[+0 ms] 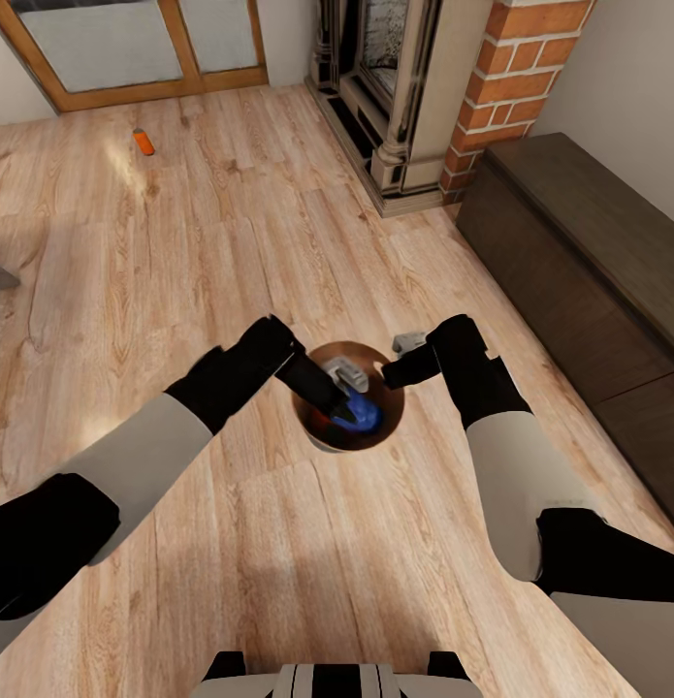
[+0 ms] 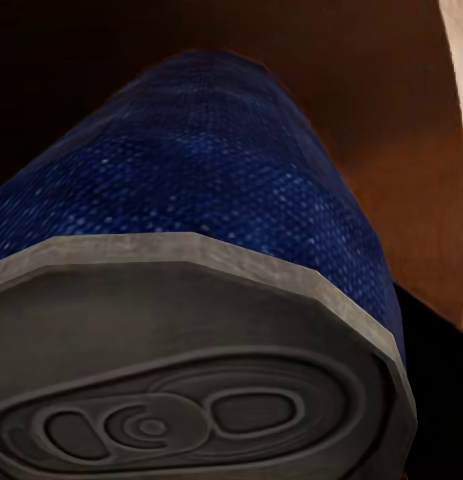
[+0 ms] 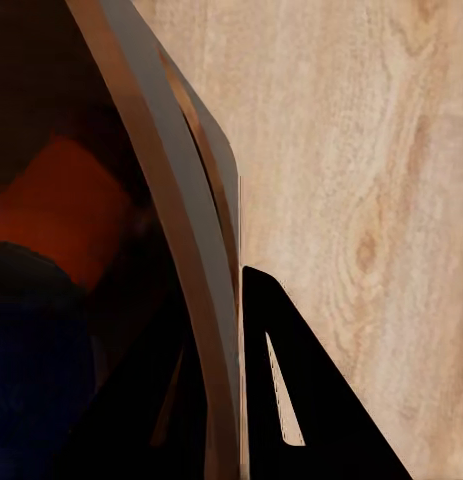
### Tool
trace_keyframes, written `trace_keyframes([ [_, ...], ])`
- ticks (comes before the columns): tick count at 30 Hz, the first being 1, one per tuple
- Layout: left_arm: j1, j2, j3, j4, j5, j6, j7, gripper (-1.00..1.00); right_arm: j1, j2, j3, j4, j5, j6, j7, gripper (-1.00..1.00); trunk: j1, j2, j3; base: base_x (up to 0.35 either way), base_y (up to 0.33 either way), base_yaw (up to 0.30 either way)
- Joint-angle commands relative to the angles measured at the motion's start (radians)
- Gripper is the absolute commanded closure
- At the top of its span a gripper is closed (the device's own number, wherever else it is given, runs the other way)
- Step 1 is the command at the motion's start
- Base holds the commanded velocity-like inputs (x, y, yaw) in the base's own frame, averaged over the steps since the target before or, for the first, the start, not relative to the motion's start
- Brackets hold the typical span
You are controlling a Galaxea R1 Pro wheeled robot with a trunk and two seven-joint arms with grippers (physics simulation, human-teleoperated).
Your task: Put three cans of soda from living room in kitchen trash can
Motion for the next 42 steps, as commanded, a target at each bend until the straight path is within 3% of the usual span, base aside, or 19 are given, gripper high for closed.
trace_keyframes([
  [1,0.000,-0.001,-0.002,0.000,-0.018,0.001,0.006,1.00,0.000,0.001,-0.001,0.000,-0.028,0.013,0.007,1.00,0.000,0.000,0.000,0.000,0.000,0.000],
  [2,0.000,-0.001,-0.002,0.001,-0.034,0.001,0.008,1.00,0.000,0.001,-0.001,0.000,-0.028,0.013,0.007,1.00,0.000,0.000,0.000,0.000,0.000,0.000],
  [3,0.000,-0.003,-0.002,0.000,-0.115,0.001,0.012,1.00,0.001,0.001,-0.001,0.000,-0.028,0.013,0.007,1.00,0.000,0.000,0.000,0.000,0.000,0.000],
  [6,0.001,-0.005,-0.001,0.000,-0.175,0.001,0.014,1.00,0.001,0.000,-0.001,0.000,-0.028,0.013,0.007,1.00,0.000,0.000,0.000,0.000,0.000,0.000],
  [11,0.003,-0.005,0.000,0.000,-0.212,0.001,0.016,1.00,0.006,0.001,-0.001,0.000,-0.028,0.013,0.007,1.00,0.000,0.000,0.000,0.000,0.000,0.000],
  [17,0.005,-0.005,0.000,0.000,-0.219,0.001,0.017,1.00,0.008,0.002,0.000,0.000,-0.028,0.013,0.007,1.00,0.000,0.000,0.000,0.000,0.000,0.000],
  [18,0.007,-0.005,0.000,0.001,-0.219,0.001,0.017,-1.00,0.009,0.002,-0.001,0.000,-0.028,0.013,0.007,1.00,0.000,0.000,0.000,0.000,0.000,0.000],
  [30,0.011,0.002,0.004,-0.003,-0.217,0.001,0.016,-1.00,0.010,0.001,-0.001,0.000,-0.028,0.013,0.007,1.00,0.000,0.000,0.000,0.000,0.000,0.000],
  [36,0.014,0.010,0.017,-0.050,-0.205,0.001,0.004,-1.00,0.014,-0.001,-0.002,0.000,-0.028,0.013,0.007,1.00,0.000,0.000,0.000,0.000,0.000,0.000],
  [40,0.016,0.045,0.146,-0.096,-0.200,0.001,-0.005,-1.00,0.018,-0.001,-0.002,0.001,-0.028,0.013,0.008,1.00,0.000,0.000,0.000,0.000,0.000,0.000],
  [41,0.017,0.069,0.210,-0.114,-0.199,0.001,-0.019,-1.00,0.019,-0.001,-0.002,0.001,-0.028,0.013,0.008,1.00,0.000,0.000,0.000,0.000,0.000,0.000],
  [42,0.018,0.081,0.240,-0.122,-0.198,0.001,-0.030,-1.00,0.019,-0.001,-0.002,0.001,-0.028,0.013,0.008,1.00,0.000,0.000,0.000,0.000,0.000,0.000],
])
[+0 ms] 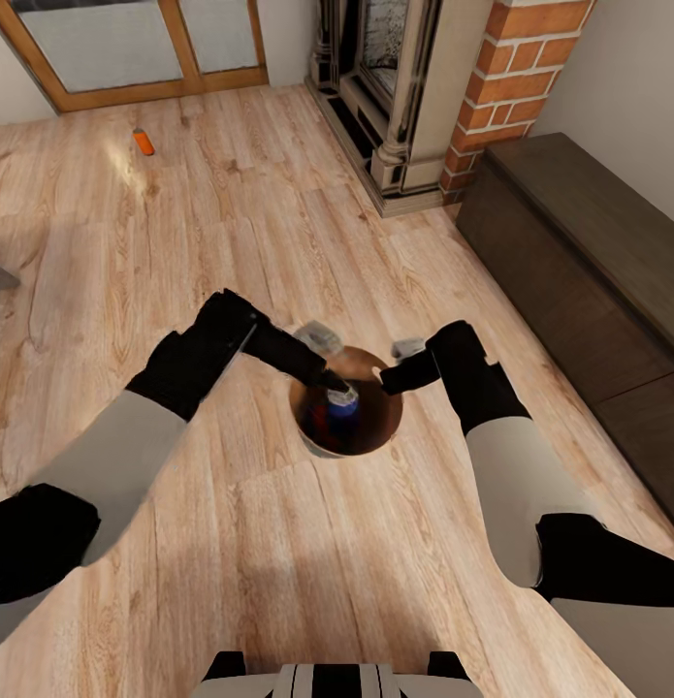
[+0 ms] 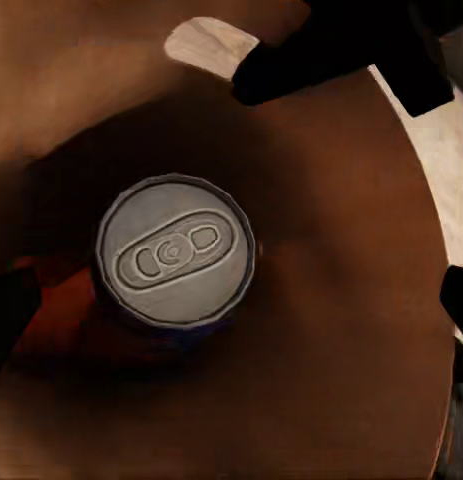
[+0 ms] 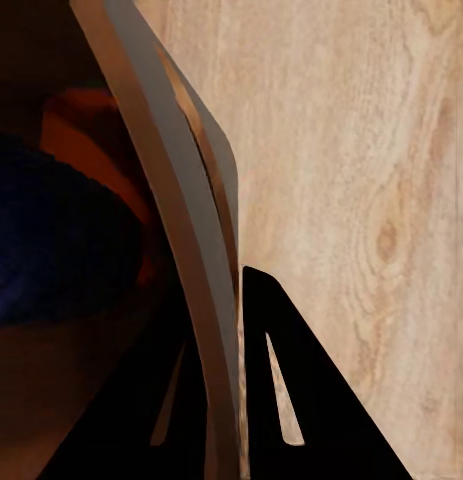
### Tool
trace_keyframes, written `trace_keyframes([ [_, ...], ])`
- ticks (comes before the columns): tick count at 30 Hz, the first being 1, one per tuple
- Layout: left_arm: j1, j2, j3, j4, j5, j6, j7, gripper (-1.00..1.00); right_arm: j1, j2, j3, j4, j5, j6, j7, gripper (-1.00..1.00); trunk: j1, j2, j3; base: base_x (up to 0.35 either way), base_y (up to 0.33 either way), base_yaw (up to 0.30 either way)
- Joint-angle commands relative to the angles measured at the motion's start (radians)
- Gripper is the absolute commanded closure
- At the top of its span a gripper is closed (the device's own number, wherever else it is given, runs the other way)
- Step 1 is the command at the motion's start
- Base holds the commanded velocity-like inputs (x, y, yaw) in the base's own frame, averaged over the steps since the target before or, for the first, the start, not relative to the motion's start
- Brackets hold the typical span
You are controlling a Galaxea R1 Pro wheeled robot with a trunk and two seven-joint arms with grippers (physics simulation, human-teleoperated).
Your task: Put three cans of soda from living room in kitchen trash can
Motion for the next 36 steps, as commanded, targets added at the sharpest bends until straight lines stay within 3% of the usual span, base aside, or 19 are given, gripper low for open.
trace_keyframes([
  [1,0.002,0.043,0.030,-0.008,-0.083,0.000,0.023,-1.00,0.000,-0.001,0.000,0.000,-0.005,0.003,0.006,1.00,0.000,0.000,0.000,0.000,0.000,0.000],
  [2,0.007,0.071,0.088,-0.024,-0.082,0.000,-0.019,-1.00,0.000,-0.001,0.000,0.000,-0.005,0.003,0.006,1.00,0.000,0.000,0.000,0.000,0.000,0.000],
  [5,0.014,0.112,0.187,-0.052,-0.082,-0.012,-0.108,-1.00,0.000,-0.002,0.000,0.000,-0.005,0.003,0.006,1.00,0.000,0.000,0.000,0.000,0.000,0.000],
  [6,0.017,0.142,0.267,-0.064,-0.082,-0.022,-0.176,-1.00,0.000,-0.002,-0.001,0.000,-0.005,0.003,0.006,1.00,0.000,0.000,0.000,0.000,0.000,0.000],
  [11,0.021,0.205,0.484,-0.074,-0.084,-0.048,-0.320,-1.00,0.000,-0.002,-0.002,0.001,-0.005,0.003,0.006,1.00,0.000,0.000,0.000,0.000,0.000,0.000],
  [12,0.021,0.225,0.556,-0.078,-0.087,-0.053,-0.354,-1.00,0.001,-0.003,-0.003,0.001,-0.005,0.003,0.006,1.00,0.000,0.000,0.000,0.000,0.000,0.000],
  [14,0.022,0.272,0.643,-0.084,-0.091,-0.059,-0.388,-1.00,0.001,-0.003,-0.005,0.001,-0.005,0.003,0.006,1.00,0.000,0.000,0.000,0.000,0.000,0.000],
  [17,0.023,0.310,0.679,-0.084,-0.096,-0.061,-0.393,-1.00,0.001,-0.004,-0.007,0.001,-0.004,0.003,0.006,1.00,0.000,0.000,0.000,0.000,0.000,0.000],
  [18,0.054,0.326,0.694,-0.086,-0.098,-0.066,-0.347,-1.00,0.001,-0.005,-0.008,0.000,-0.004,0.003,0.005,1.00,0.000,0.000,0.000,0.000,0.000,0.000],
  [20,0.087,0.330,0.699,-0.087,-0.098,-0.079,-0.287,-1.00,0.001,-0.006,-0.009,-0.001,-0.004,0.003,0.005,1.00,0.000,0.000,0.000,0.000,0.000,0.000],
  [22,0.104,0.331,0.701,-0.088,-0.099,-0.092,-0.243,-1.00,0.001,-0.006,-0.010,-0.001,-0.004,0.003,0.005,1.00,0.000,0.000,0.000,0.000,0.000,0.000],
  [25,0.136,0.329,0.701,-0.081,-0.100,-0.114,-0.113,-1.00,0.001,-0.012,-0.011,-0.002,-0.003,0.003,0.005,1.00,0.000,0.000,0.000,0.000,0.000,0.000],
  [26,0.167,0.327,0.701,-0.078,-0.100,-0.137,-0.033,-1.00,0.001,-0.018,-0.012,-0.002,-0.002,0.003,0.002,1.00,0.000,0.000,0.000,0.000,0.000,0.000],
  [29,0.230,0.325,0.701,-0.075,-0.098,-0.190,0.096,-1.00,0.002,-0.030,-0.012,-0.002,-0.001,0.003,-0.021,1.00,0.000,0.000,0.000,0.000,0.000,0.000],
  [32,0.294,0.324,0.703,-0.075,-0.090,-0.225,0.187,-1.00,0.004,-0.043,-0.012,-0.003,0.000,0.003,-0.049,1.00,0.000,0.000,0.000,0.000,0.000,0.000],
  [36,0.368,0.309,0.705,-0.077,-0.087,-0.270,0.260,-1.00,0.028,-0.074,-0.011,-0.008,0.001,0.003,-0.061,1.00,0.000,0.000,0.000,0.000,0.000,0.000],
])
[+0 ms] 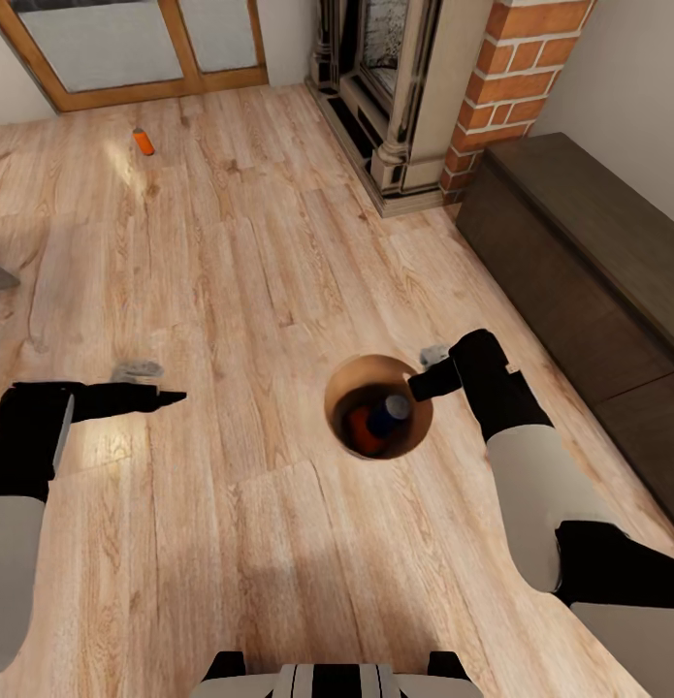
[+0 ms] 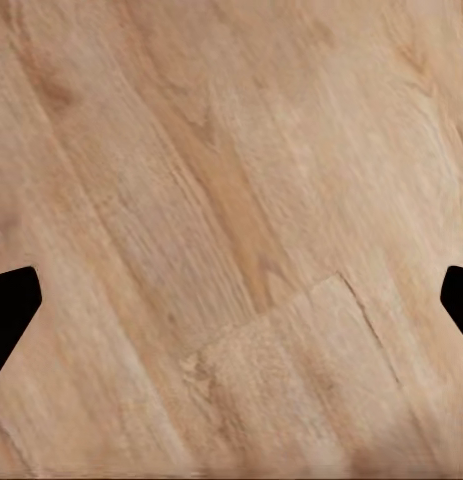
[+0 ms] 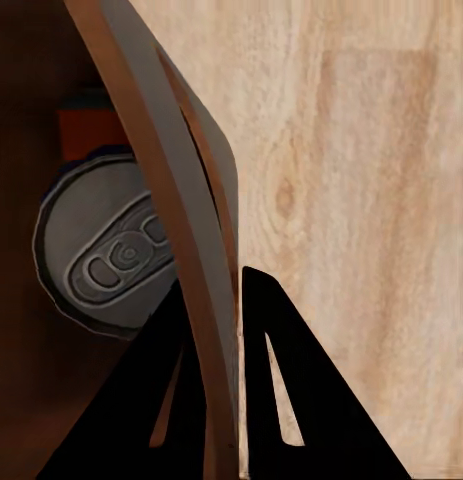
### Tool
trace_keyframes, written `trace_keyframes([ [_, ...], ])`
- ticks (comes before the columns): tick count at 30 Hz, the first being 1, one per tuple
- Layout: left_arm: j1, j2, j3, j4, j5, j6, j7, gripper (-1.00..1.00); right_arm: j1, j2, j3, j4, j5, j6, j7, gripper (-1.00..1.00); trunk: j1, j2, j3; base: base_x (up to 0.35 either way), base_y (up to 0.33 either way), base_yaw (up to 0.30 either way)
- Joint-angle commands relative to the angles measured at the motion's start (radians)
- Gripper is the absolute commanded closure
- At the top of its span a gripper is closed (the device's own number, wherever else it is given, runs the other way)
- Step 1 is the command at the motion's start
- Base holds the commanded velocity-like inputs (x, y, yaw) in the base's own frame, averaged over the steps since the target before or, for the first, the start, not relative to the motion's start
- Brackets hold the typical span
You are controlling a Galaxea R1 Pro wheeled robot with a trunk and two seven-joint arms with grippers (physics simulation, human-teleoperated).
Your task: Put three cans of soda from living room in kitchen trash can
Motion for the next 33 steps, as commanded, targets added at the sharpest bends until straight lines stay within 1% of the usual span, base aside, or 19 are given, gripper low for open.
trace_keyframes([
  [1,0.010,-0.005,0.000,0.000,0.001,-0.008,0.012,-1.00,0.005,-0.002,-0.001,-0.002,-0.044,0.015,0.008,1.00,0.000,0.000,0.000,0.000,0.000,0.000],
  [4,0.042,-0.029,0.001,-0.005,0.002,-0.050,0.058,-1.00,0.037,-0.015,0.002,-0.044,-0.044,0.015,0.005,1.00,0.000,0.000,0.000,0.000,0.000,0.000],
  [6,0.048,-0.035,0.001,-0.005,0.002,-0.060,0.068,-1.00,0.059,-0.018,0.003,-0.082,-0.044,0.015,0.005,1.00,0.000,0.000,0.000,0.000,0.000,0.000],
  [7,0.063,-0.039,0.002,-0.007,0.003,-0.077,0.074,-1.00,0.096,-0.020,0.004,-0.145,-0.044,0.015,0.005,1.00,0.000,0.000,0.000,0.000,0.000,0.000],
  [8,0.092,-0.043,0.002,-0.011,0.005,-0.112,0.079,-1.00,0.160,-0.024,0.004,-0.250,-0.044,0.015,0.006,1.00,0.000,0.000,0.000,0.000,0.000,0.000],
  [9,0.103,-0.045,0.002,-0.012,0.005,-0.127,0.081,-1.00,0.185,-0.025,0.004,-0.288,-0.044,0.002,0.007,1.00,0.000,0.000,0.000,0.000,0.000,0.000],
  [10,0.142,-0.051,0.004,-0.014,0.006,-0.193,0.085,-1.00,0.275,-0.030,0.002,-0.406,-0.046,-0.066,0.013,1.00,0.000,0.000,0.000,0.000,0.000,0.000],
  [13,0.203,-0.058,0.025,-0.015,0.020,-0.314,0.087,-1.00,0.391,-0.037,-0.005,-0.529,-0.052,-0.155,0.017,1.00,0.000,0.000,0.000,0.000,0.000,0.000],
  [15,0.278,-0.063,0.065,0.011,0.063,-0.454,0.089,-1.00,0.474,-0.046,-0.047,-0.590,-0.061,-0.239,0.020,1.00,0.000,0.000,0.000,0.000,0.000,0.000],
  [17,0.321,-0.065,0.082,0.035,0.084,-0.540,0.093,-1.00,0.512,-0.049,-0.093,-0.611,-0.078,-0.313,0.022,1.00,0.000,0.000,0.000,0.000,0.000,0.000],
  [19,0.344,-0.069,0.088,0.046,0.093,-0.580,0.105,-1.00,0.535,-0.051,-0.124,-0.618,-0.095,-0.373,0.027,1.00,0.000,0.000,0.000,0.000,0.000,0.000],
  [20,0.365,-0.075,0.092,0.054,0.098,-0.606,0.125,-1.00,0.554,-0.052,-0.154,-0.620,-0.108,-0.428,0.037,1.00,0.000,0.000,0.000,0.000,0.000,0.000],
  [23,0.398,-0.093,0.095,0.055,0.102,-0.636,0.171,-1.00,0.576,-0.057,-0.212,-0.619,-0.119,-0.502,0.061,1.00,0.000,0.000,0.000,0.000,0.000,0.000],
  [24,0.409,-0.101,0.096,0.053,0.103,-0.643,0.187,-1.00,0.582,-0.066,-0.235,-0.618,-0.120,-0.532,0.068,1.00,0.000,0.000,0.000,0.000,0.000,0.000],
  [25,0.419,-0.109,0.097,0.051,0.103,-0.650,0.200,-1.00,0.598,-0.089,-0.255,-0.617,-0.123,-0.578,0.082,1.00,0.000,0.000,0.000,0.000,0.000,0.000],
  [27,0.422,-0.111,0.097,0.050,0.104,-0.652,0.205,-1.00,0.615,-0.110,-0.263,-0.617,-0.126,-0.605,0.101,1.00,0.000,0.000,0.000,0.000,0.000,0.000],
  [28,0.425,-0.113,0.097,0.049,0.103,-0.654,0.208,-1.00,0.634,-0.134,-0.269,-0.617,-0.128,-0.627,0.128,1.00,0.000,0.000,0.000,0.000,0.000,0.000],
  [30,0.427,-0.115,0.096,0.049,0.103,-0.655,0.210,-1.00,0.656,-0.163,-0.273,-0.621,-0.129,-0.658,0.169,1.00,0.000,0.000,0.000,0.000,0.000,0.000],
  [33,0.440,-0.116,0.096,0.048,0.104,-0.664,0.213,-1.00,0.709,-0.185,-0.276,-0.626,-0.127,-0.761,0.203,1.00,0.000,0.000,0.000,0.000,0.000,0.000],
])
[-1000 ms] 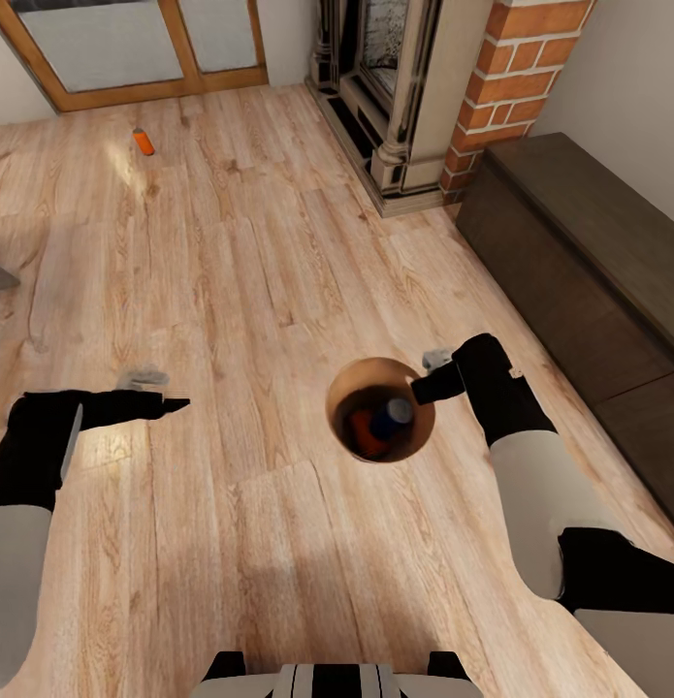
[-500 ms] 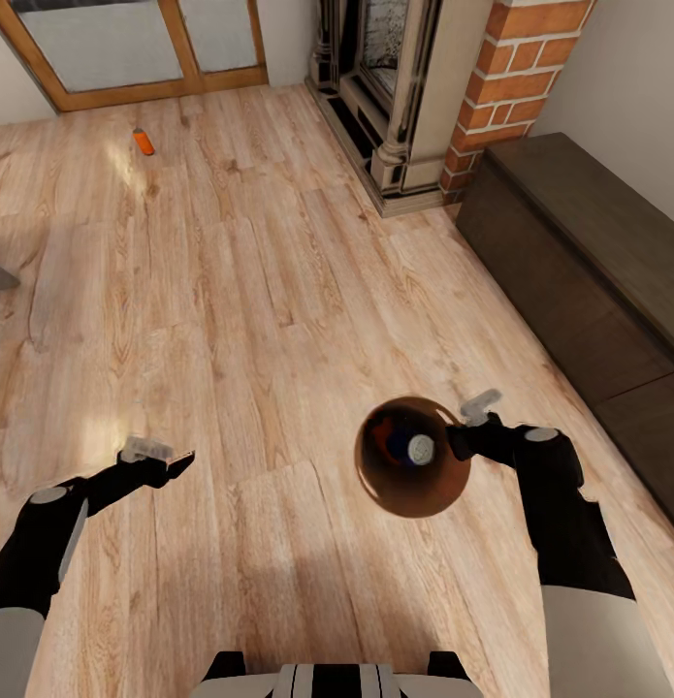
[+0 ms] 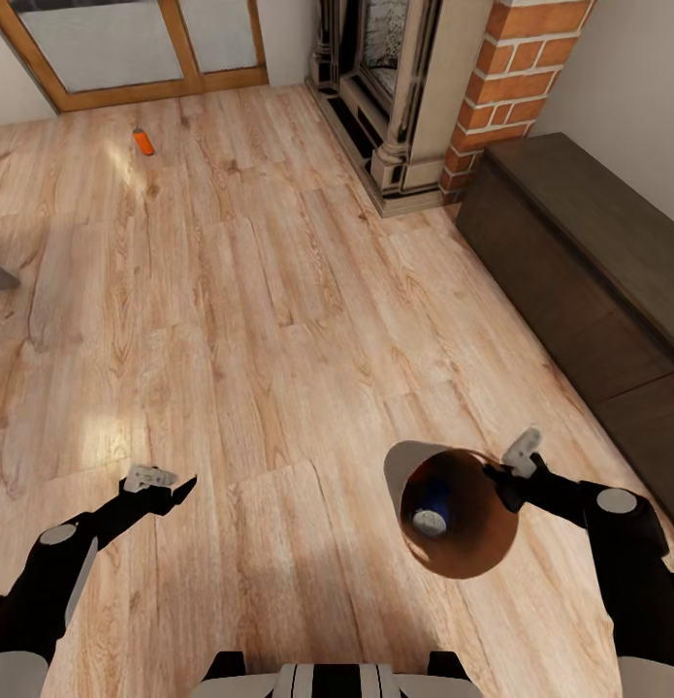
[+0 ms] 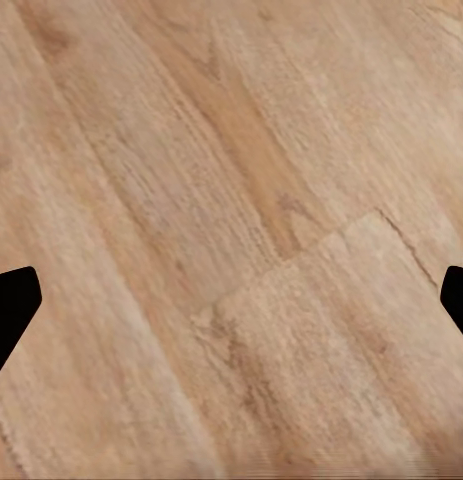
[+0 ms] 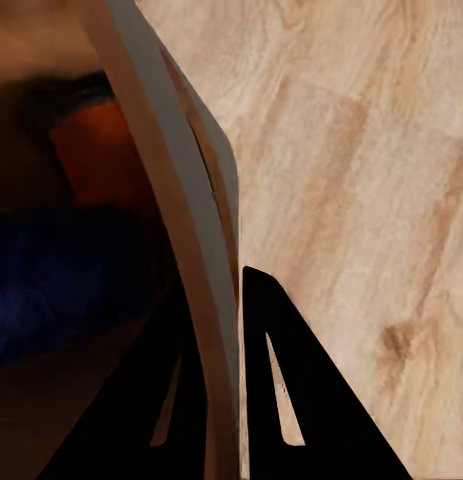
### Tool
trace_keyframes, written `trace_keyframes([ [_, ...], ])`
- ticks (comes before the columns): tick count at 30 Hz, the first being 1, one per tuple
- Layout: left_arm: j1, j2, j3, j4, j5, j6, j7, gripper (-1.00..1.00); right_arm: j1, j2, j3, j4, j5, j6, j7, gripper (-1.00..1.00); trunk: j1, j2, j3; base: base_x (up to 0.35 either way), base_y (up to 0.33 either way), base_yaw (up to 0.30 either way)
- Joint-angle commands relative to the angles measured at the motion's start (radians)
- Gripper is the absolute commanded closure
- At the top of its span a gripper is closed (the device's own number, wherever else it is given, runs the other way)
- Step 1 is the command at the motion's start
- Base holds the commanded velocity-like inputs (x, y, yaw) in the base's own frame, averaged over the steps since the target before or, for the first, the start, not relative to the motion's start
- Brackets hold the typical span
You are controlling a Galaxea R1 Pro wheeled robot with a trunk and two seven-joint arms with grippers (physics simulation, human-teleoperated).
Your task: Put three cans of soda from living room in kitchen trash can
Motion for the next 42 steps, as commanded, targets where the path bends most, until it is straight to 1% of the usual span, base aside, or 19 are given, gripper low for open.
trace_keyframes([
  [1,0.004,0.000,0.000,-0.002,0.000,-0.005,0.000,-1.00,0.016,-0.003,0.000,0.000,-0.012,-0.022,0.015,1.00,0.000,0.000,0.000,0.000,0.000,0.000],
  [2,0.010,0.000,-0.001,-0.007,0.001,-0.015,0.000,-1.00,0.044,-0.006,-0.002,0.003,-0.011,-0.070,0.020,1.00,0.000,0.000,0.000,0.000,0.000,0.000],
  [4,0.015,-0.001,-0.001,-0.012,0.003,-0.024,-0.001,-1.00,0.069,-0.009,-0.004,0.008,-0.012,-0.117,0.023,1.00,0.000,0.000,0.000,0.000,0.000,0.000],
  [6,0.022,-0.006,-0.002,-0.011,0.004,-0.030,-0.001,-1.00,0.088,-0.011,-0.008,0.029,-0.016,-0.152,0.021,1.00,0.000,0.000,0.000,0.000,0.000,0.000],
  [7,0.024,-0.009,-0.002,-0.012,0.004,-0.031,-0.001,-1.00,0.093,-0.012,-0.010,0.037,-0.018,-0.157,0.021,1.00,0.000,0.000,0.000,0.000,0.000,0.000],
  [9,0.035,-0.023,-0.002,-0.017,0.003,-0.034,-0.003,-1.00,0.104,-0.016,-0.036,0.060,-0.022,-0.172,0.020,1.00,0.000,0.000,0.000,0.000,0.000,0.000],
  [10,0.044,-0.030,-0.002,-0.021,0.003,-0.036,-0.005,-1.00,0.109,-0.020,-0.070,0.076,-0.026,-0.196,0.020,1.00,0.000,0.000,0.000,0.000,0.000,0.000],
  [13,0.054,-0.037,-0.002,-0.023,0.002,-0.046,-0.007,-1.00,0.114,-0.022,-0.129,0.101,-0.047,-0.249,0.023,1.00,0.000,0.000,0.000,0.000,0.000,0.000],
  [14,0.056,-0.039,-0.002,-0.024,0.003,-0.050,-0.008,-1.00,0.114,-0.023,-0.147,0.109,-0.060,-0.269,0.024,1.00,0.000,0.000,0.000,0.000,0.000,0.000],
  [15,0.071,-0.043,-0.002,-0.026,0.003,-0.063,-0.009,-1.00,0.116,-0.025,-0.191,0.134,-0.109,-0.317,0.026,1.00,0.000,0.000,0.000,0.000,0.000,0.000],
  [17,0.081,-0.044,-0.002,-0.030,0.004,-0.069,-0.010,-1.00,0.117,-0.027,-0.209,0.153,-0.141,-0.337,0.027,1.00,0.000,0.000,0.000,0.000,0.000,0.000],
  [18,0.089,-0.045,-0.002,-0.035,0.005,-0.071,-0.011,-1.00,0.117,-0.029,-0.221,0.169,-0.166,-0.350,0.027,1.00,0.000,0.000,0.000,0.000,0.000,0.000],
  [19,0.093,-0.045,-0.002,-0.036,0.005,-0.072,-0.012,-1.00,0.117,-0.031,-0.225,0.174,-0.175,-0.354,0.028,1.00,0.000,0.000,0.000,0.000,0.000,0.000],
  [21,0.107,-0.046,-0.002,-0.039,0.006,-0.075,-0.017,-1.00,0.117,-0.045,-0.235,0.189,-0.206,-0.365,0.028,1.00,0.000,0.000,0.000,0.000,0.000,0.000],
  [22,0.116,-0.046,-0.002,-0.037,0.006,-0.076,-0.018,-1.00,0.118,-0.055,-0.238,0.188,-0.236,-0.370,0.028,1.00,0.000,0.000,0.000,0.104,0.000,0.000],
  [26,0.121,-0.050,-0.002,-0.040,0.006,-0.065,-0.018,-1.00,0.118,-0.054,-0.241,0.160,-0.260,-0.367,0.024,1.00,0.000,0.000,0.000,0.215,0.000,0.000],
  [33,0.124,-0.056,-0.002,-0.034,0.005,-0.061,-0.018,-1.00,0.118,-0.048,-0.242,0.129,-0.266,-0.350,0.016,1.00,0.000,0.000,0.000,0.303,0.000,0.000],
  [37,0.125,-0.061,-0.001,-0.032,0.006,-0.063,-0.020,-1.00,0.118,-0.047,-0.239,0.123,-0.271,-0.238,0.009,1.00,0.000,0.000,0.000,0.324,0.000,0.000],
  [42,0.125,-0.063,-0.002,-0.030,0.005,-0.068,-0.020,-1.00,0.118,-0.045,-0.232,0.121,-0.299,-0.202,0.005,1.00,0.000,0.000,-0.002,0.327,0.000,0.041],
])
